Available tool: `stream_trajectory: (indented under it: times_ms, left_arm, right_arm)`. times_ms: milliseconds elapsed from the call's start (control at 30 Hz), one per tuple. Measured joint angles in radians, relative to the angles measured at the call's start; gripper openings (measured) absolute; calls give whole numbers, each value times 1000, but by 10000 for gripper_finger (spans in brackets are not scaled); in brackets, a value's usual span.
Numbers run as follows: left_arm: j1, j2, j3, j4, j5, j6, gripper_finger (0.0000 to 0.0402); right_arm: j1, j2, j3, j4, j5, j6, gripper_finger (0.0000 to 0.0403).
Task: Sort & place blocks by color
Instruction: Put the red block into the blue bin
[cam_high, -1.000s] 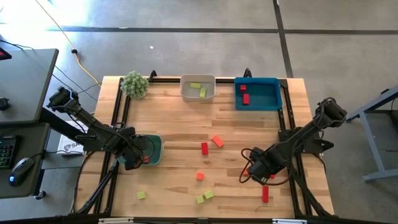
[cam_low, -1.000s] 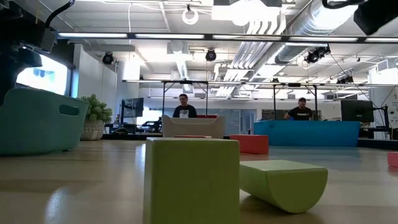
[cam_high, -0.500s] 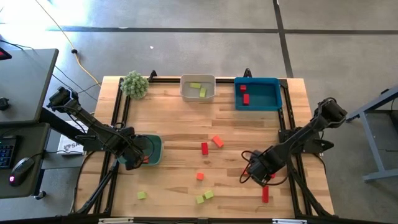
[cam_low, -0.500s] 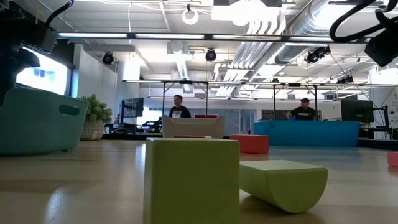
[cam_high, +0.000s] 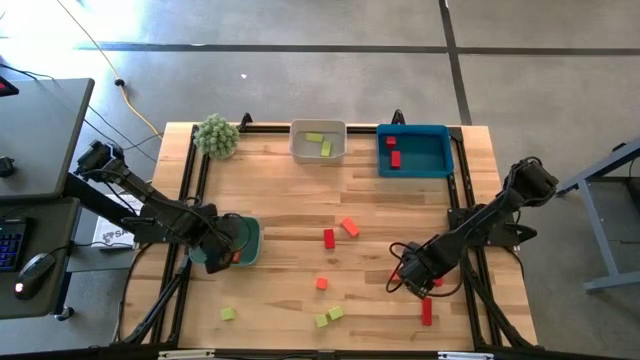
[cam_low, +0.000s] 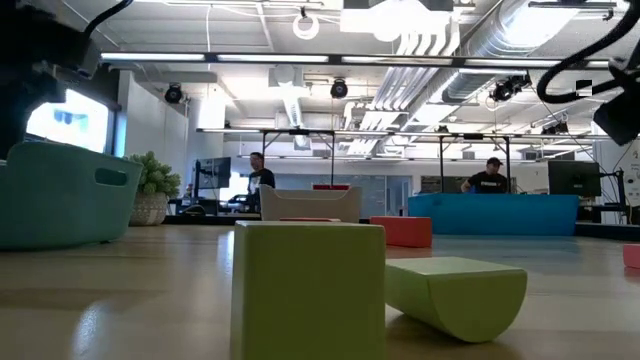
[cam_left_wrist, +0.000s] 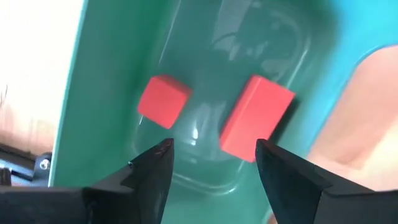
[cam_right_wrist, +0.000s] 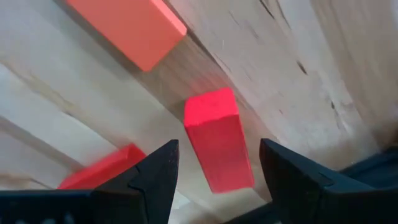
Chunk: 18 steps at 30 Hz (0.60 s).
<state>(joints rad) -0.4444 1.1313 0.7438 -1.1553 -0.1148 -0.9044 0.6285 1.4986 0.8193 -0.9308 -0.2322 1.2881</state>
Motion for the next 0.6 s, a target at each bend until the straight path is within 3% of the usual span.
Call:
stream_trajectory:
  times_ms: [333, 600]
  left_arm:
    - [109, 0, 123, 0, 0, 141, 216]
    - [239, 0, 221, 6, -77, 270, 216]
  right_arm:
    - [0, 0, -99, 108, -16, 90, 205]
    - [0, -1, -104, 158, -25, 129, 103]
